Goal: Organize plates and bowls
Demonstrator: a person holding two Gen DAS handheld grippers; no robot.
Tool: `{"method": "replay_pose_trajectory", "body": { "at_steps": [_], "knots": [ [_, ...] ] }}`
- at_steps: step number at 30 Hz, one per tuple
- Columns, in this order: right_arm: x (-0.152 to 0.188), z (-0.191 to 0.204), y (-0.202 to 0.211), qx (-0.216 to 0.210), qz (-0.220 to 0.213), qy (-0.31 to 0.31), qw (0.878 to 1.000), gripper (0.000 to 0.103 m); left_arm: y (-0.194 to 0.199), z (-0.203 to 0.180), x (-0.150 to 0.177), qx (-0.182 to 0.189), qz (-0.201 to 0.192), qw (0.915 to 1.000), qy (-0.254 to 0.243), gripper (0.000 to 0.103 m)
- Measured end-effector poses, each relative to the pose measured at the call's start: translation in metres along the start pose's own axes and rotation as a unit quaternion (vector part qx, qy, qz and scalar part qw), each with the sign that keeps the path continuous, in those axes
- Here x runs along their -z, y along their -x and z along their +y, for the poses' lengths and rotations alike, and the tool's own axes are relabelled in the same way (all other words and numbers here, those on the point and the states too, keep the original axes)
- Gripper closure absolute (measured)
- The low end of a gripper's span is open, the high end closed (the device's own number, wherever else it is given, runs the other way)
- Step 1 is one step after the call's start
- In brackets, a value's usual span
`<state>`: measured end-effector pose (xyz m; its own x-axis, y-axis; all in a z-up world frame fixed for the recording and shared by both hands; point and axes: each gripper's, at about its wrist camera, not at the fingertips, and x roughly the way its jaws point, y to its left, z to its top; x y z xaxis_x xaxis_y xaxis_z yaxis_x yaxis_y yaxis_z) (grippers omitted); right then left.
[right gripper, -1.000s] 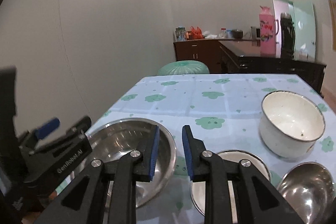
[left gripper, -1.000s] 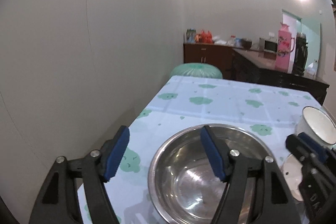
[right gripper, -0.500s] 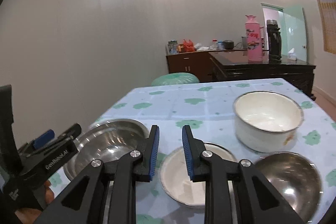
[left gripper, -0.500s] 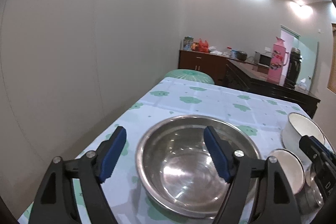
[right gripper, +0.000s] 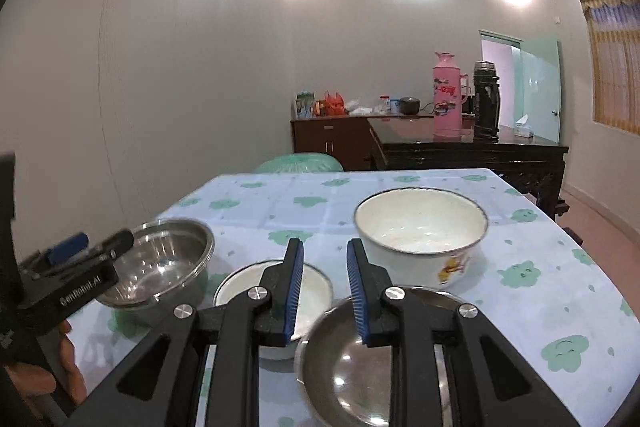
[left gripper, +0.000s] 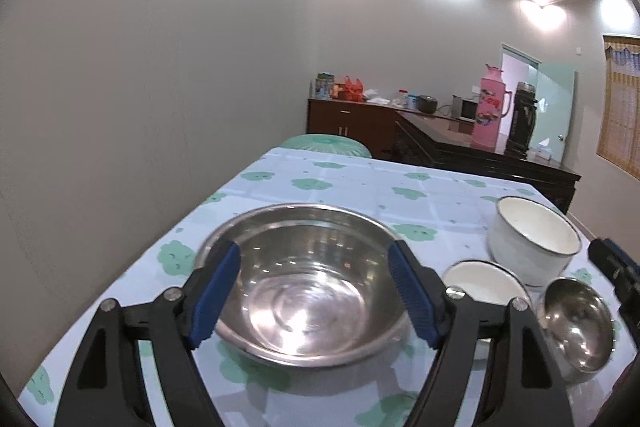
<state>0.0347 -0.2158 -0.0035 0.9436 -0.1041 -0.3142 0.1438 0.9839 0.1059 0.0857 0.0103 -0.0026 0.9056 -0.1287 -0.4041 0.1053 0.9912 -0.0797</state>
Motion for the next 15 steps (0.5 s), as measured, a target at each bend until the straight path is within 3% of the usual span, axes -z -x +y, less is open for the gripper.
{"method": "replay_pose_trajectory", "body": {
  "at_steps": [2, 4, 5, 10, 15],
  "knots": [
    [-0.001, -0.013, 0.01, 0.004, -0.02, -0.006, 1.0, 0.077, 0.001, -0.007, 0.0, 0.009, 0.004, 0.9999, -0.001, 0.025],
    [-0.001, -0.031, 0.019, 0.031, -0.032, -0.008, 0.999, 0.047, 0.002, -0.014, 0.001, 0.021, 0.011, 0.9997, -0.003, 0.024],
    [-0.001, -0.038, 0.023, 0.04, -0.038, -0.01, 0.998, 0.023, 0.0, -0.017, 0.001, 0.027, 0.015, 0.9995, -0.002, 0.024],
    [-0.005, -0.079, 0.034, 0.08, -0.052, 0.002, 0.995, 0.021, -0.008, -0.033, -0.006, 0.05, 0.038, 0.998, 0.008, 0.024],
    [-0.008, -0.117, 0.033, 0.117, -0.037, 0.001, 0.992, 0.021, -0.013, -0.053, -0.011, 0.069, 0.055, 0.9961, -0.005, 0.024]
  ]
}}
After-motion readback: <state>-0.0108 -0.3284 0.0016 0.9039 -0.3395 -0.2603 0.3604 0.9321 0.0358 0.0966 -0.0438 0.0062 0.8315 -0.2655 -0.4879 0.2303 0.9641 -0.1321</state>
